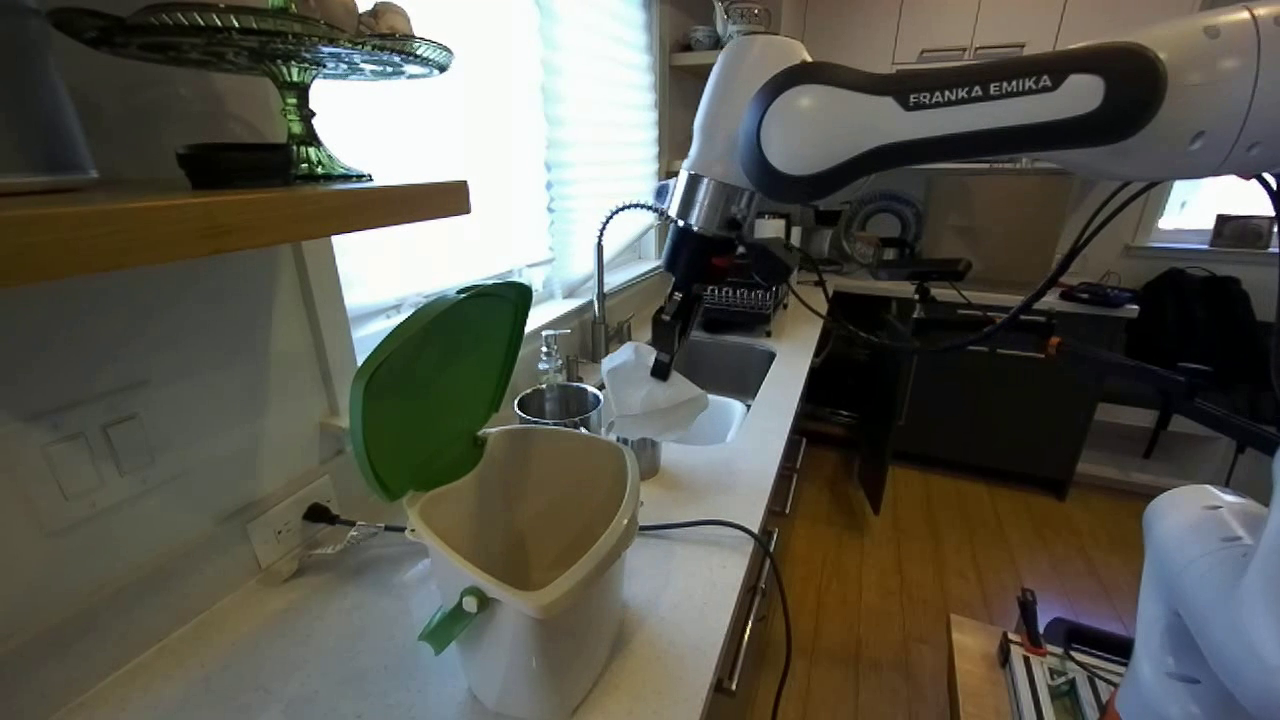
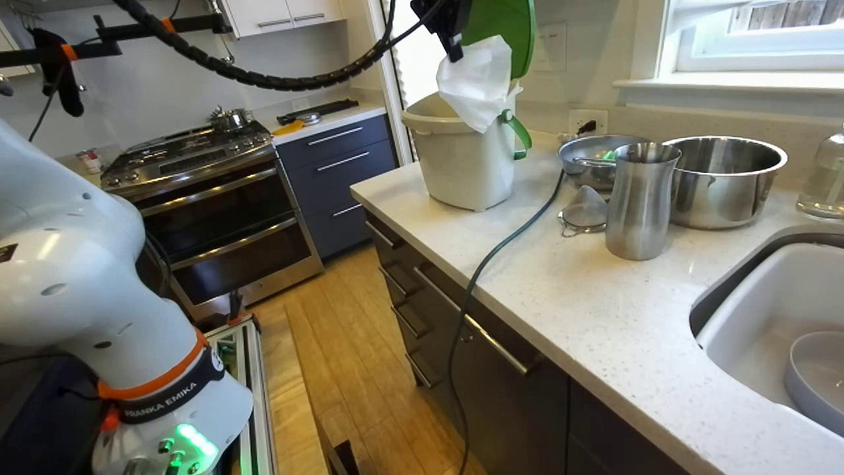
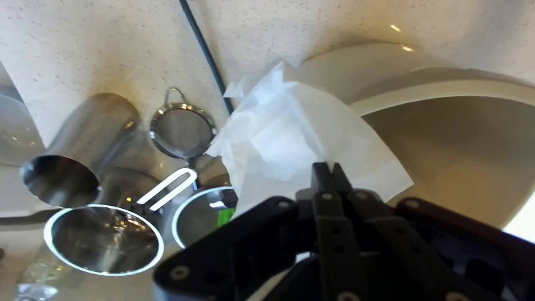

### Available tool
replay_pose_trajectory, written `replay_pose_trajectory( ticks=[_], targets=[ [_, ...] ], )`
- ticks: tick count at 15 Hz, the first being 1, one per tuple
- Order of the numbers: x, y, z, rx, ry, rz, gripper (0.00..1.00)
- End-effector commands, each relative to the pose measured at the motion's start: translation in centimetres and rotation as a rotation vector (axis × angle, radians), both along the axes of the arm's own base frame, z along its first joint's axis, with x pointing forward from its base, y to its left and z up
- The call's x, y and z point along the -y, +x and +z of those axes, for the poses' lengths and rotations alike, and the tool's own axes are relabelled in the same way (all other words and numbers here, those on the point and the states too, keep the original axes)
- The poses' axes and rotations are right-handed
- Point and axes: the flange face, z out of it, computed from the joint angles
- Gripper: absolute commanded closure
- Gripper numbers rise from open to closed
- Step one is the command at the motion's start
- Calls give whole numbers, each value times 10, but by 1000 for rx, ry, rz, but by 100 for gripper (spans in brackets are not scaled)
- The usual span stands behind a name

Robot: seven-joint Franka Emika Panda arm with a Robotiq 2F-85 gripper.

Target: Open the lid on the bin and put a paper towel into it

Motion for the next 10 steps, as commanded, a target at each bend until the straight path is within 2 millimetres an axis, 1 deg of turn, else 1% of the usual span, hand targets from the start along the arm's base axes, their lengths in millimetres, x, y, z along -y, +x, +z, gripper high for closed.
replay_pose_trajectory(
  ticks=[1,3,5,6,7,8,10],
  targets=[
    [-53,-4,4,15,36,198,100],
    [-79,-2,2,35,54,309,100],
    [-96,2,0,57,54,394,100],
    [-101,3,-1,65,55,412,74],
    [-103,5,-2,72,52,426,73],
    [-104,6,-2,79,54,437,68],
    [-102,8,3,99,51,451,53]
  ],
)
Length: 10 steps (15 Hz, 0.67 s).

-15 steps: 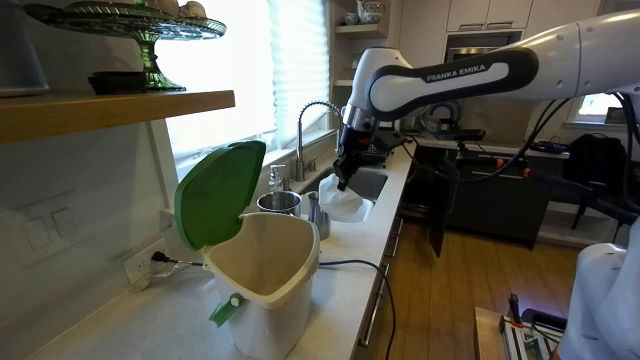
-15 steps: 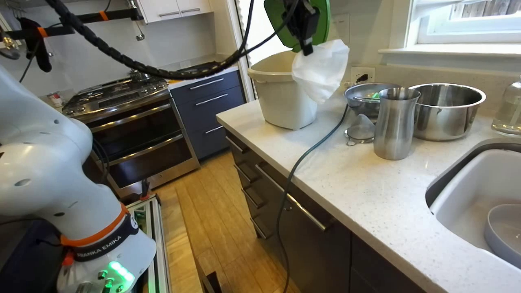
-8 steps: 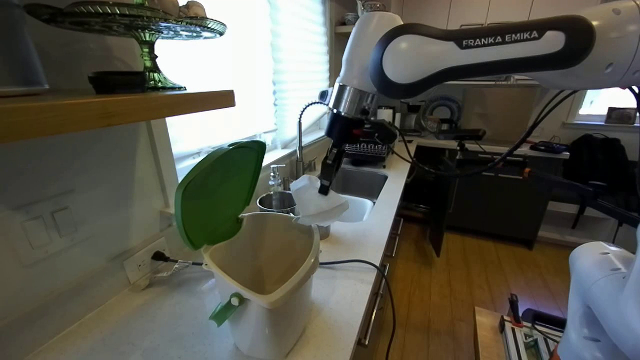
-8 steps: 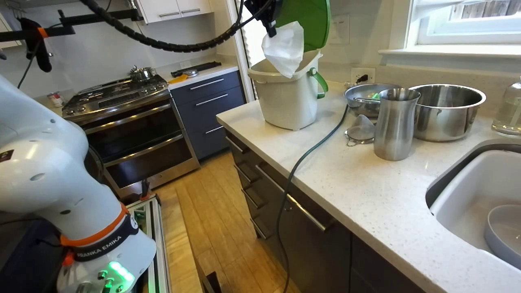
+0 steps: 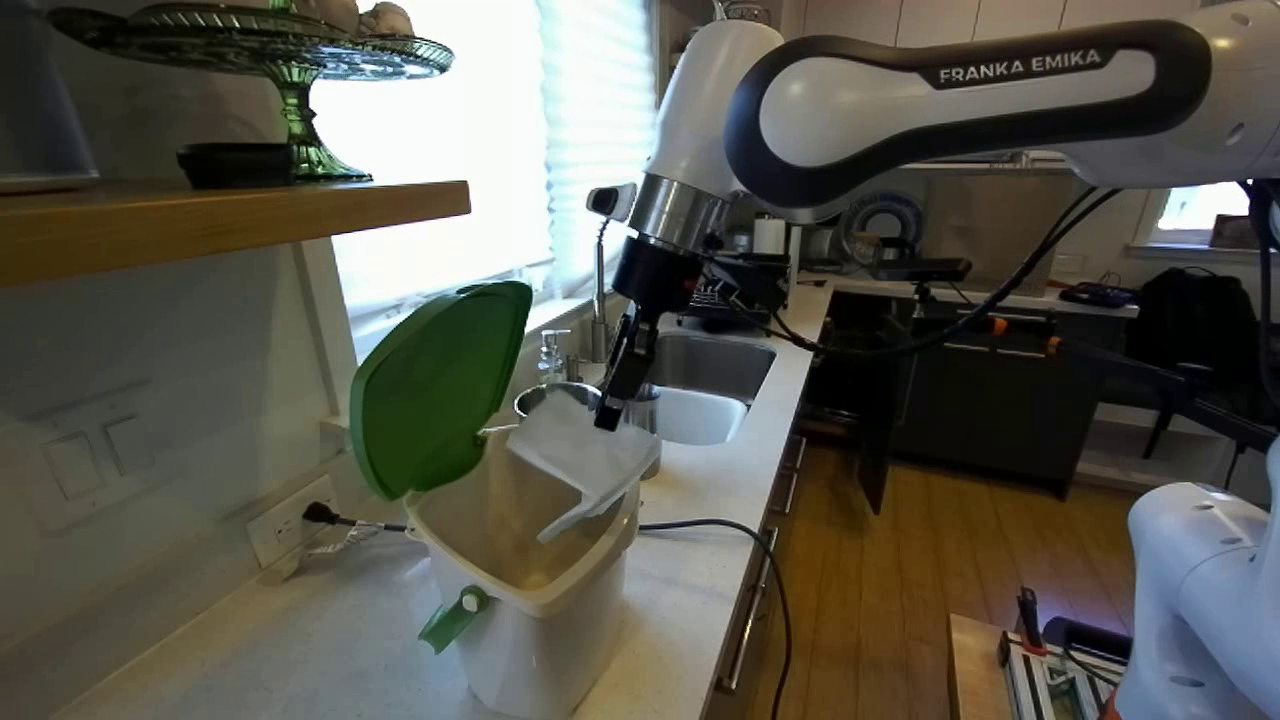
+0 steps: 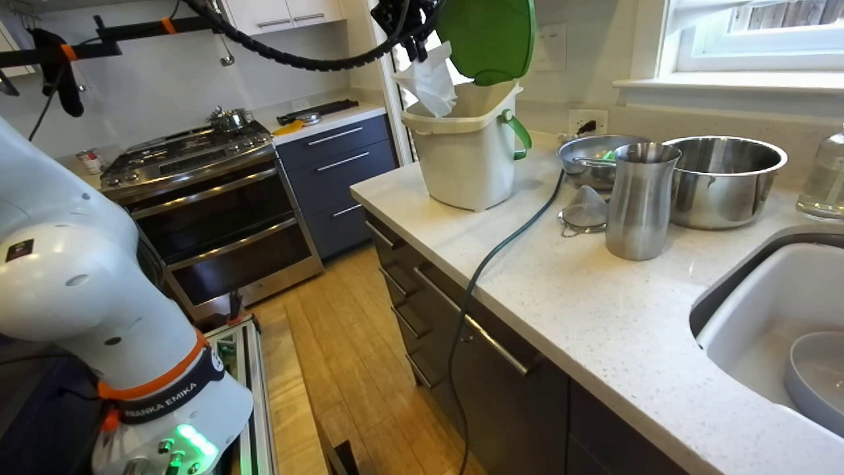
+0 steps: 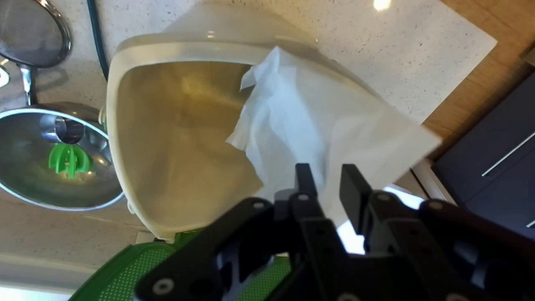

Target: Open the lid on the bin and put a paper towel into it

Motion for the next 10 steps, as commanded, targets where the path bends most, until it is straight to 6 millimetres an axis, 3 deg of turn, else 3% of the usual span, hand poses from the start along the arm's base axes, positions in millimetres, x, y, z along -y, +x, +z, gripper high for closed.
replay_pose_trajectory(
  ticks=[1,7,10],
  targets=[
    [3,6,10,38,17,37,44],
    [11,-4,52,103,18,40,1],
    [14,-11,74,137,17,24,0]
  ],
)
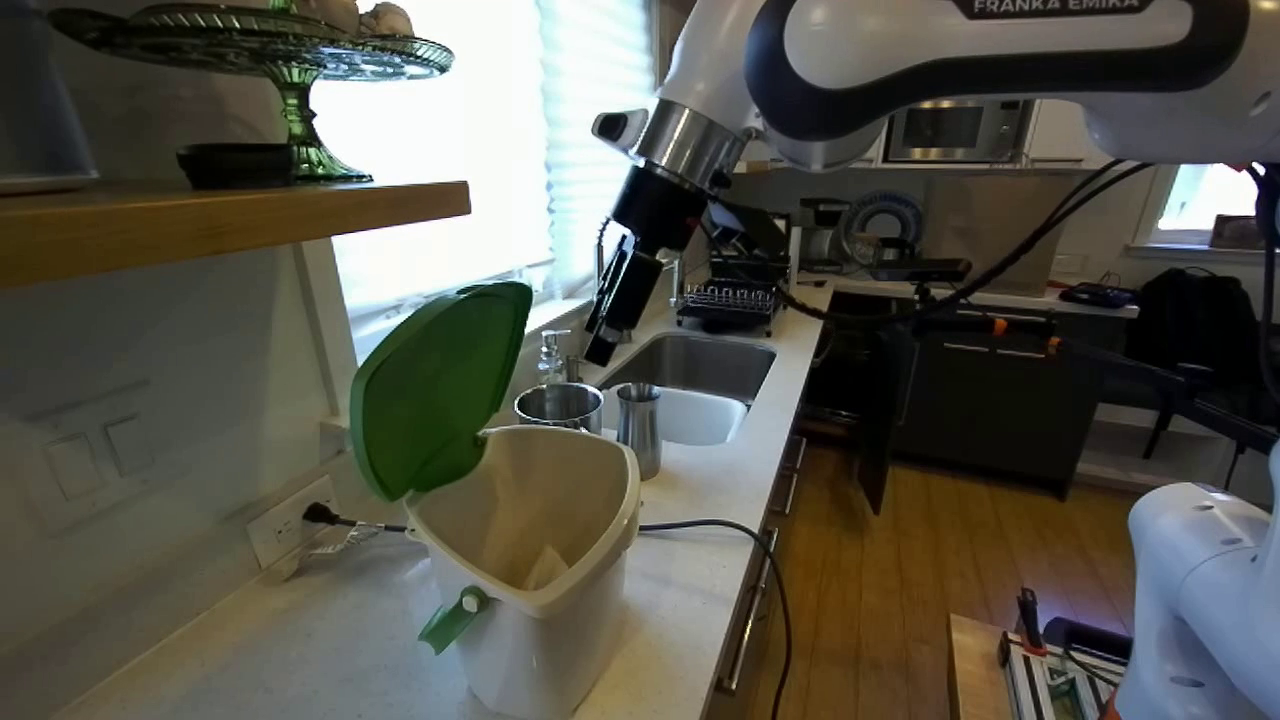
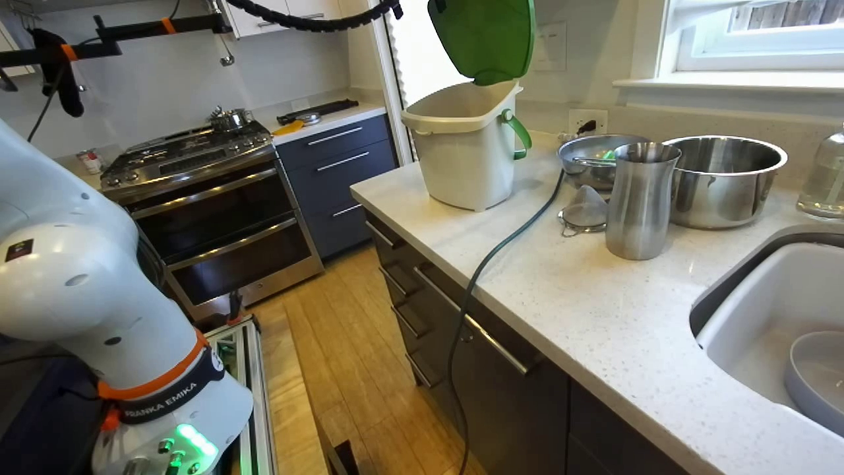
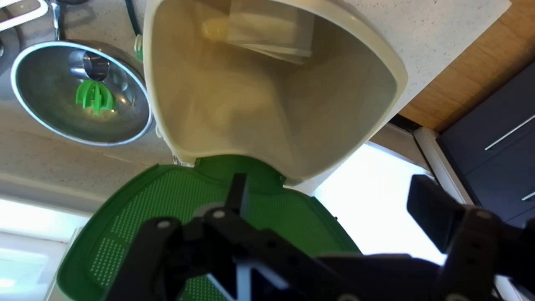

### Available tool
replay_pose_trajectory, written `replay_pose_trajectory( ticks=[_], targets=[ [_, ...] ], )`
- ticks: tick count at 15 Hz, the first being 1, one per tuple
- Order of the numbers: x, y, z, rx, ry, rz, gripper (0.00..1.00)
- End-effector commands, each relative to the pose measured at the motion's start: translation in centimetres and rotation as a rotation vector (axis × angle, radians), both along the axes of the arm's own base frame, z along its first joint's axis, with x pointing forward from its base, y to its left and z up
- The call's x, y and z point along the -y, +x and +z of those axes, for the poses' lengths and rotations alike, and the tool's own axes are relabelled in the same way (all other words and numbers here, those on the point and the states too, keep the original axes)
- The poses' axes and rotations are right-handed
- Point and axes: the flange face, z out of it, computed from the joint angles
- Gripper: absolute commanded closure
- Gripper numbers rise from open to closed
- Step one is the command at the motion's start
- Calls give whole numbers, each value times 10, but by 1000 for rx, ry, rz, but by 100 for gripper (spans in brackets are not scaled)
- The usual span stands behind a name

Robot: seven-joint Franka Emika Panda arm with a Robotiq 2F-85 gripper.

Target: Open the lid on the bin and put a paper towel into it

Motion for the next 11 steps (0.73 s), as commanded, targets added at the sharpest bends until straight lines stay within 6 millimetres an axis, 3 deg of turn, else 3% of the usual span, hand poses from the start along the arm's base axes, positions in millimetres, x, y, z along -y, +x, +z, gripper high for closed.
replay_pose_trajectory(
  ticks=[1,4,11],
  targets=[
    [7,-12,24,23,6,-12,0],
    [11,-15,33,21,-3,-38,0],
    [9,-11,33,42,7,-26,0]
  ],
)
